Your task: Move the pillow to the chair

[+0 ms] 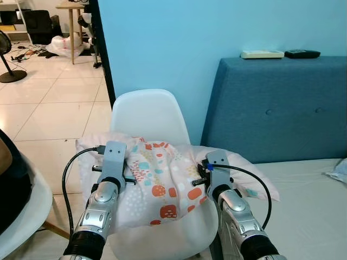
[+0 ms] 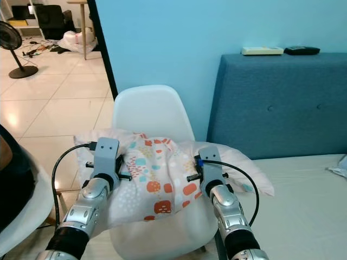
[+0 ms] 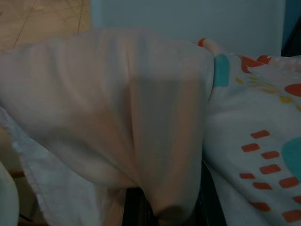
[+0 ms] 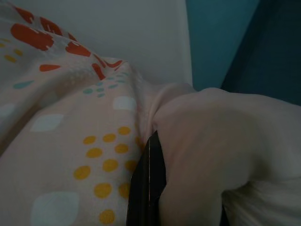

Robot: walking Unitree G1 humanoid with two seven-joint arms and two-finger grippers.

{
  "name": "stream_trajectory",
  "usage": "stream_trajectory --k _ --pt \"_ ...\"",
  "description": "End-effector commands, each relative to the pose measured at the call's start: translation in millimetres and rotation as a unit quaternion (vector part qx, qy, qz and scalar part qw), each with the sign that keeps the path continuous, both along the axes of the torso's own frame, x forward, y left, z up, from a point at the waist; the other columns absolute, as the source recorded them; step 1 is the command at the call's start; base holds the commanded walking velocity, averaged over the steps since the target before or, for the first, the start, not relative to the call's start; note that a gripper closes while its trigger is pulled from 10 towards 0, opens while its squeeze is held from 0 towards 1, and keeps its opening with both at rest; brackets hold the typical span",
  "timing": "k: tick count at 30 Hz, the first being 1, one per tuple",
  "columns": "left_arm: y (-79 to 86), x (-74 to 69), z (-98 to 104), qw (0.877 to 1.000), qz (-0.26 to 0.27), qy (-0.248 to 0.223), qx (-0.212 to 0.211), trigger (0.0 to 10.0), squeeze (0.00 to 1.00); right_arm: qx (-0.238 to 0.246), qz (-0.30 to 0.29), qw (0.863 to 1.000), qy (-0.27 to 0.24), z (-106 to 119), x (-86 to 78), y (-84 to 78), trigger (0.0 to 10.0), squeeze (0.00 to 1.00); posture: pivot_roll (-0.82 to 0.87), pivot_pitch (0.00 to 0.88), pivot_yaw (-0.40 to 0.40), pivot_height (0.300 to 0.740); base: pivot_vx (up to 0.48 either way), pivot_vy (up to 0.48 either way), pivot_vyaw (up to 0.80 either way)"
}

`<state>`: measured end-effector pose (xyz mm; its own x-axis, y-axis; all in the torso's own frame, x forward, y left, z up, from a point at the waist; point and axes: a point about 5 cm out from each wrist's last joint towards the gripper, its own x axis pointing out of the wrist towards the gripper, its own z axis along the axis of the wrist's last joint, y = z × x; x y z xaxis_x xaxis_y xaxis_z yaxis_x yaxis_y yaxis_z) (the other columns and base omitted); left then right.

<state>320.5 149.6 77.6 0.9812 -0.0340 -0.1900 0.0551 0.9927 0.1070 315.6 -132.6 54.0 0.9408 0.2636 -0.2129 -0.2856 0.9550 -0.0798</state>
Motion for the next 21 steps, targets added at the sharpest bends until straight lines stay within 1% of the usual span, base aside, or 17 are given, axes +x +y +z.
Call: stream_trajectory --k 1,3,4,6,11,13,19,21 --pt "0.0 -0.5 1.1 1.000 0.001 -0.007 -0.001 10.0 0.00 0.006 0.029 0.999 -0.020 10.2 4.1 13.6 10.0 0.00 -0.04 0.048 -0.036 0.740 0.000 0.000 0.00" --pt "0.6 -0.7 1.6 1.000 0.001 -0.010 -0.003 10.0 0.00 0.006 0.029 0.999 -0.020 10.2 4.2 13.8 10.0 0.00 -0.04 0.048 -0.036 0.740 0.000 0.000 0.00" --pt "1.1 -0.8 1.4 1.000 -0.003 -0.007 0.003 10.0 0.00 0.006 0.030 0.999 -0.020 10.4 4.4 14.1 10.0 0.00 -0.04 0.048 -0.036 0.740 0.000 0.000 0.00" --pt "1.3 -1.7 1.3 1.000 -0.012 -0.008 0.014 10.0 0.00 0.007 0.031 0.999 -0.020 10.5 4.5 14.3 10.0 0.00 -0.04 0.048 -0.036 0.740 0.000 -0.480 0.00" --pt "1.6 -1.8 0.6 1.000 -0.007 -0.005 0.013 10.0 0.00 0.007 0.031 0.999 -0.019 10.4 4.5 14.3 10.0 0.00 -0.04 0.047 -0.035 0.740 0.000 -0.480 0.00" --pt "3.3 -1.3 0.5 1.000 0.010 -0.004 -0.011 10.0 0.00 0.008 0.031 0.999 -0.019 10.3 4.5 14.2 10.0 0.00 -0.05 0.046 -0.034 0.740 0.000 0.000 0.00" --pt "3.6 -0.6 0.9 1.000 0.007 -0.004 -0.002 10.0 0.00 0.008 0.031 0.999 -0.019 10.1 3.9 13.2 10.0 0.00 -0.04 0.046 -0.034 0.740 0.000 0.000 0.00" --pt "4.7 -1.0 0.9 1.000 0.013 -0.003 -0.016 10.0 0.00 0.007 0.032 0.999 -0.019 10.5 4.9 13.7 10.0 0.00 -0.04 0.044 -0.038 0.740 0.000 0.000 0.00"
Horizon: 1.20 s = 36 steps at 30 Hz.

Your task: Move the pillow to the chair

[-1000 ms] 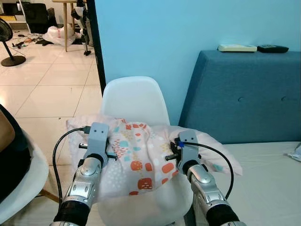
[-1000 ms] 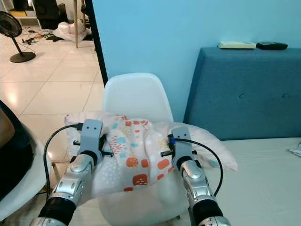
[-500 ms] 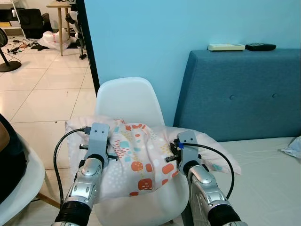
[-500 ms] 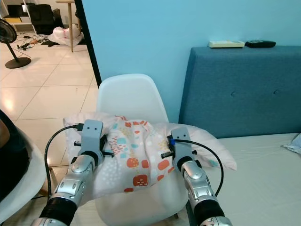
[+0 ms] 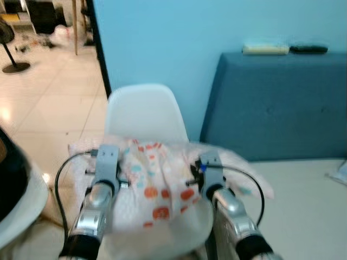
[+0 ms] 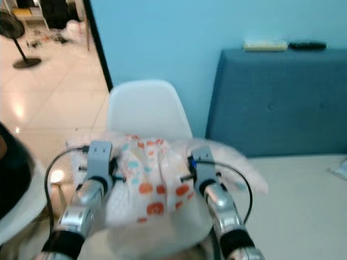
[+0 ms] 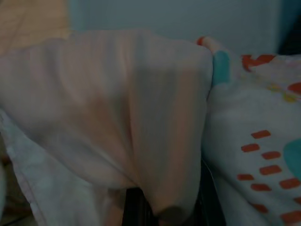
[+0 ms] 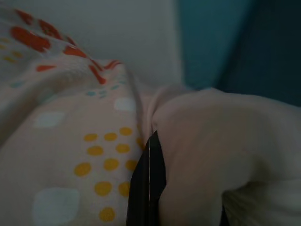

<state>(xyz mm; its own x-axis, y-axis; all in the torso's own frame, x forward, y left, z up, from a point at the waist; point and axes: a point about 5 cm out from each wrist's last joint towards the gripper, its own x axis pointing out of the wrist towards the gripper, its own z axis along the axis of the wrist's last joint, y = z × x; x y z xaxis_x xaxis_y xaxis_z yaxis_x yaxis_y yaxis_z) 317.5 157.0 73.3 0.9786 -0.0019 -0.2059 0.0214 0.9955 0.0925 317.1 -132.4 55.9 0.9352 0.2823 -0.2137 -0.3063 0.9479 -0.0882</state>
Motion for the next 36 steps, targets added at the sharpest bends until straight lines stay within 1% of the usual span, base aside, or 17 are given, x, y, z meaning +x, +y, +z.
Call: stream_trajectory --k 1,6,12,15,17,19,20,22,34,36 --pt "-2.7 1.9 5.1 1.000 -0.004 -0.011 -0.012 10.0 0.00 0.012 0.022 1.000 -0.018 8.6 3.4 13.6 10.0 0.00 -0.04 0.044 -0.038 0.740 0.000 0.000 0.00" --pt "-1.8 2.2 6.3 1.000 -0.006 -0.015 -0.007 10.0 0.00 0.013 0.023 0.999 -0.018 9.2 4.2 14.7 10.0 0.00 -0.04 0.042 -0.040 0.740 0.000 0.214 0.00" --pt "-2.3 2.0 6.7 1.000 -0.020 -0.017 0.018 10.0 0.00 0.016 0.026 0.999 -0.015 7.3 3.3 17.3 10.0 0.00 -0.03 0.039 -0.037 0.740 0.000 0.000 0.00" --pt "-3.1 1.9 7.3 0.999 -0.025 -0.019 0.022 10.0 0.00 0.016 0.026 0.999 -0.014 6.8 2.9 17.7 10.0 0.00 -0.03 0.038 -0.037 0.740 0.000 0.000 0.00" --pt "-4.5 2.6 9.0 0.998 -0.033 -0.024 0.036 10.0 0.00 0.018 0.025 0.999 -0.011 5.9 2.4 17.7 10.0 0.00 -0.03 0.037 -0.036 0.740 0.000 0.000 0.00" --pt "-4.6 2.7 9.3 0.998 -0.034 -0.025 0.038 10.0 0.00 0.021 0.023 0.999 -0.009 5.5 2.4 17.5 10.0 0.00 -0.03 0.035 -0.036 0.740 0.000 0.000 0.00" --pt "-4.8 3.5 10.3 0.999 -0.033 -0.026 0.033 10.0 0.00 0.040 0.018 0.999 -0.001 5.6 2.8 17.0 10.0 0.00 -0.04 0.032 -0.034 0.730 0.000 0.000 0.00" --pt "-4.9 4.2 11.0 0.999 -0.033 -0.027 0.031 10.0 0.00 0.053 0.018 0.998 0.000 6.5 3.0 17.0 10.0 0.00 -0.04 0.031 -0.033 0.720 0.000 0.000 0.00" --pt "-2.8 4.3 8.3 0.999 -0.032 -0.022 0.035 10.0 0.00 0.049 0.022 0.999 0.001 5.3 1.9 16.7 10.0 0.00 -0.04 0.024 -0.035 0.670 0.000 0.000 0.00" --pt "-2.6 3.3 7.9 0.999 -0.032 -0.021 0.036 10.0 0.00 0.050 0.023 0.998 0.003 4.9 0.8 17.5 10.0 0.00 -0.03 0.027 -0.035 0.655 0.000 0.000 0.00"
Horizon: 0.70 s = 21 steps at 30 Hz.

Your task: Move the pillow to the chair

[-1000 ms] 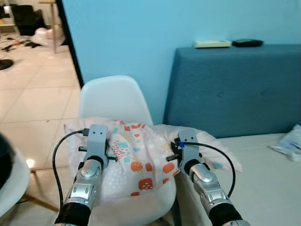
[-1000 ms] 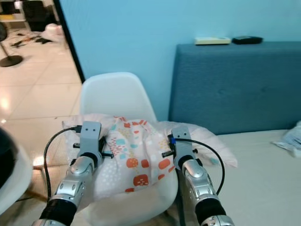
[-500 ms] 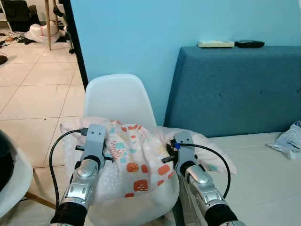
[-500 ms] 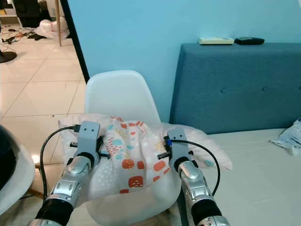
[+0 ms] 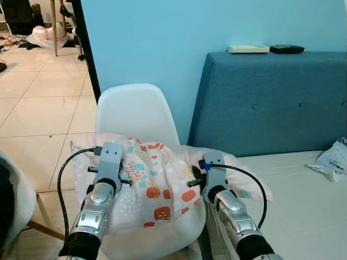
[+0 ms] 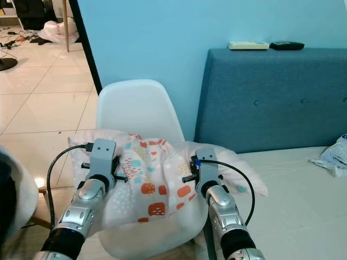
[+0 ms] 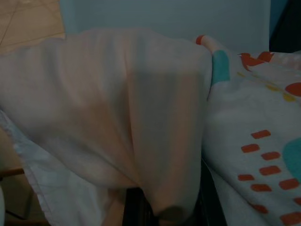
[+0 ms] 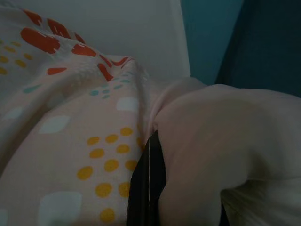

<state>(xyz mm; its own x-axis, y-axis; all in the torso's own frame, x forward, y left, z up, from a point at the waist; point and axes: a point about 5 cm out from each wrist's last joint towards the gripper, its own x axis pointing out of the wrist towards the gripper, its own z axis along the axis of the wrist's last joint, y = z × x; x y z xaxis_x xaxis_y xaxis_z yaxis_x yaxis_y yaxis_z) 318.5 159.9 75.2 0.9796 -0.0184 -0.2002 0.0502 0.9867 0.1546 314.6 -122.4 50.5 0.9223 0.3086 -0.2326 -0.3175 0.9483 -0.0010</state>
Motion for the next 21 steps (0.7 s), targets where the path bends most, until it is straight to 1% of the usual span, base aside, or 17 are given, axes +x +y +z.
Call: stream_trajectory --k 1,4,15,20,21 --pt "-5.2 1.9 5.8 1.000 -0.017 -0.017 0.005 10.0 0.00 0.012 0.018 1.000 -0.019 9.8 2.9 8.1 10.0 0.00 -0.03 0.028 -0.036 0.650 0.000 0.000 0.00" --pt "-4.8 1.4 5.3 1.000 -0.017 -0.016 0.005 10.0 0.00 0.006 0.022 1.000 -0.014 8.1 2.3 8.9 10.0 0.00 -0.03 0.031 -0.035 0.640 0.000 0.000 0.00" --pt "-6.2 1.4 4.9 1.000 -0.021 -0.013 0.003 10.0 0.00 0.012 0.027 0.999 -0.018 10.2 3.2 12.0 10.0 0.00 -0.03 0.041 -0.037 0.640 0.000 0.000 0.00" --pt "-5.0 1.7 6.7 1.000 -0.019 -0.017 0.011 10.0 0.00 0.014 0.031 0.999 -0.018 11.0 4.0 12.5 10.0 0.00 -0.03 0.045 -0.040 0.635 0.000 0.000 0.00" --pt "-2.4 1.2 7.4 0.999 -0.017 -0.019 0.020 10.0 0.00 0.014 0.036 0.999 -0.019 12.0 4.7 13.1 10.0 0.00 -0.03 0.048 -0.042 0.630 0.000 0.000 0.00"
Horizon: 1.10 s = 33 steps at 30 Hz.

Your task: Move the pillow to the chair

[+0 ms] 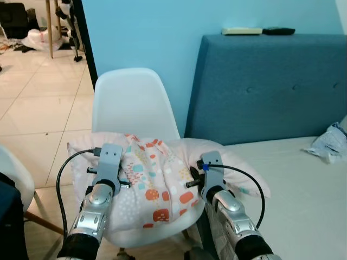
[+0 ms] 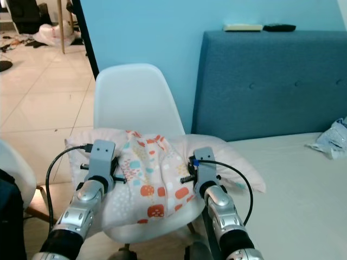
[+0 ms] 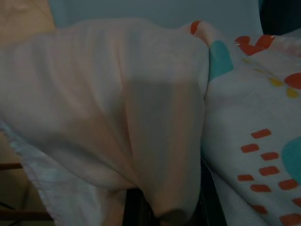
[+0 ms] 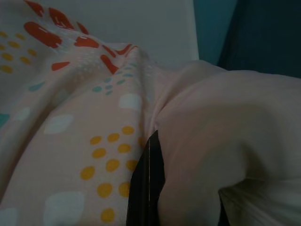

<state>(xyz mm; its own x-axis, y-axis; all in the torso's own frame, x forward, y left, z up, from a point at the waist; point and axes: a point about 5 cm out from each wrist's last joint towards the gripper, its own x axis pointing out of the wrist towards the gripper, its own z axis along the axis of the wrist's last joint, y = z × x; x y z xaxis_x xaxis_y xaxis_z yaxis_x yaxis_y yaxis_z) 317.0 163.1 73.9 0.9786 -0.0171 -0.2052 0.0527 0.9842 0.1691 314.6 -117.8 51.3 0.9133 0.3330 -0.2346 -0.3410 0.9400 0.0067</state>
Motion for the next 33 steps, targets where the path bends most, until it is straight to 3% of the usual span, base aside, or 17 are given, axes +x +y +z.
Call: stream_trajectory --k 1,4,10,24,27,29,33 --pt "-5.6 2.7 8.7 1.000 -0.016 -0.022 0.013 10.0 0.00 0.011 0.023 0.999 -0.022 11.3 4.7 8.5 10.0 0.00 -0.03 0.048 -0.042 0.630 0.000 0.000 0.00" --pt "15.8 0.7 7.4 0.999 0.019 -0.016 0.037 10.0 0.00 -0.002 0.051 0.998 -0.030 15.3 8.8 11.9 10.0 0.00 -0.03 0.058 -0.046 0.625 0.000 0.000 0.00" --pt "36.5 -0.3 7.0 0.996 0.053 -0.011 0.064 10.0 0.00 -0.020 0.084 0.995 -0.047 23.6 17.5 15.9 10.0 0.00 -0.03 0.072 -0.053 0.625 0.000 0.000 0.00" --pt "60.1 6.8 14.9 0.990 0.085 -0.013 0.111 10.0 0.00 -0.015 0.108 0.991 -0.077 51.0 41.1 21.8 10.0 0.00 -0.02 0.116 -0.073 0.625 0.000 0.000 0.00" --pt "64.4 10.8 16.7 0.989 0.075 -0.011 0.129 10.0 0.00 -0.018 0.109 0.992 -0.068 51.0 43.4 23.9 10.0 0.00 -0.02 0.135 -0.078 0.625 0.000 0.000 0.00" --pt "68.7 15.2 19.4 0.985 0.054 -0.009 0.165 10.0 0.00 -0.022 0.107 0.993 -0.036 41.1 41.4 25.9 10.0 0.00 -0.01 0.150 -0.080 0.625 0.000 0.000 0.00" --pt "75.8 19.5 24.6 0.980 0.043 -0.007 0.192 10.0 0.00 -0.027 0.112 0.993 -0.007 26.6 34.2 30.2 10.0 0.00 -0.01 0.170 -0.079 0.625 0.000 0.000 0.00"
